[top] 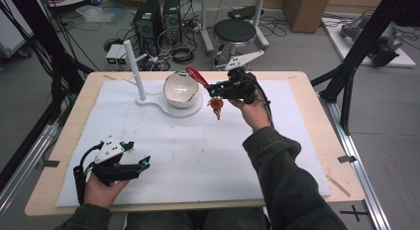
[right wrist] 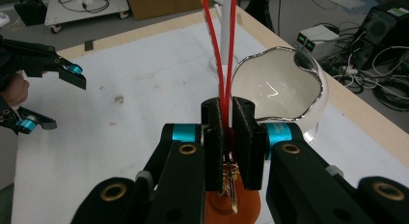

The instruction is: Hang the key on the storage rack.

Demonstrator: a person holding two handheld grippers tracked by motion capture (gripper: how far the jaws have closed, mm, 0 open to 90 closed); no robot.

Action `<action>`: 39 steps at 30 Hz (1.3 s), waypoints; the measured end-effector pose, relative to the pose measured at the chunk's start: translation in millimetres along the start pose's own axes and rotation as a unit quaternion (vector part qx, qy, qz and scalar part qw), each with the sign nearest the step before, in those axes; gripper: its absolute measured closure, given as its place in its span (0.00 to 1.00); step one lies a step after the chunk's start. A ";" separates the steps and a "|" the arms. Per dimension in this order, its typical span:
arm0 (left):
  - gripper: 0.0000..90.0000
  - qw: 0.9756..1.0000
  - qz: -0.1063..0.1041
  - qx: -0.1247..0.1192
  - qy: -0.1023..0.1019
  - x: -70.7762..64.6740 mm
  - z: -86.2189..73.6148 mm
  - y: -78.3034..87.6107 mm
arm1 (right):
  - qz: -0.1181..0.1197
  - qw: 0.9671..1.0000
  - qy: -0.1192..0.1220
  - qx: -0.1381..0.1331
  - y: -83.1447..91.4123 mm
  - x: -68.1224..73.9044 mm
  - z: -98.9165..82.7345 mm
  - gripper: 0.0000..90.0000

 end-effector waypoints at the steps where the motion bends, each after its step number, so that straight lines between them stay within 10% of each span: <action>1: 0.27 1.000 0.000 0.000 0.000 0.0 0.1 0.0 | -0.001 1.000 0.003 0.001 -1.3 1.2 1.2 0.92; 39: 0.27 1.000 0.004 -0.001 -0.002 1.0 0.1 2.0 | 0.028 0.999 0.033 0.012 -47.0 39.3 32.4 0.92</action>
Point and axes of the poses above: each handheld gripper's, and its own axes: y roughly backward along the jaws, z roughly out of its top, x roughly to its left, the point moved 6 cm from there along -y, roughly forward along the jaws, and after that the axes turned 15 degrees about -z, right-handed, at the moved point
